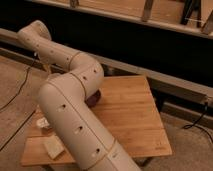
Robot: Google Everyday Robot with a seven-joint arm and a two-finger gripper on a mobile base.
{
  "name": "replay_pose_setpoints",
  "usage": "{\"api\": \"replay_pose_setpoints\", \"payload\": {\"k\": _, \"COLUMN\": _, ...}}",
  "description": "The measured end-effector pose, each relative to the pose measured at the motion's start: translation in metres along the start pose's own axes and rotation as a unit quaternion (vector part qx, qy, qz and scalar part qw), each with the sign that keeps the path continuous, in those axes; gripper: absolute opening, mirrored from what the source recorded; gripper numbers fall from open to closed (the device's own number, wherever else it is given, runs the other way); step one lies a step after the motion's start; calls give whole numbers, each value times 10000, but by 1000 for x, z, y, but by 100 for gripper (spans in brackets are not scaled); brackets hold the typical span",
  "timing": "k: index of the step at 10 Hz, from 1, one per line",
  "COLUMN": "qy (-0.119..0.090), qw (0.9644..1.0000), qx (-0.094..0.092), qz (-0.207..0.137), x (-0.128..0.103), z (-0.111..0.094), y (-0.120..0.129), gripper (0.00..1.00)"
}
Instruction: Pick up the ceramic cup
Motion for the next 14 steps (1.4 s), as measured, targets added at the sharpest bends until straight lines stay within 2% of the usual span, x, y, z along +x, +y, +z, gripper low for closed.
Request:
{"api": "replay_pose_setpoints", "payload": {"k": 2, "qy": 128, "qw": 9997, "qx": -119, "qz": 196, "x": -1, "z": 15, "y": -13, "gripper": 65}}
{"api": "replay_pose_setpoints", "payload": {"k": 4, "qy": 296, "qw": 9981, "qx": -450, "qz": 284, "x": 1, "z": 32, "y": -17, "gripper": 65}}
{"api": "replay_pose_setpoints", "payload": {"k": 6, "qy": 508, "qw": 9941, "qx": -932, "qz": 230, "x": 7, "z": 52, "y": -12, "gripper": 65}}
{"api": "replay_pose_setpoints", "payload": {"k": 8, "qy": 685, "qw": 9918, "qx": -1078, "qz": 104, "x": 15, "z": 68, "y": -10, "gripper": 65}}
{"api": "replay_pose_setpoints", "payload": {"k": 10, "qy": 797, "qw": 9910, "qx": -1073, "qz": -59, "x": 21, "z": 83, "y": -8, "gripper": 65}}
{"api": "replay_pose_setpoints", "payload": {"k": 12, "qy": 794, "qw": 9901, "qx": -1092, "qz": -384, "x": 24, "z": 98, "y": 2, "gripper": 65}}
{"api": "replay_pose_setpoints", "payload": {"k": 14, "qy": 781, "qw": 9877, "qx": -1210, "qz": -604, "x": 26, "z": 110, "y": 22, "gripper": 64}}
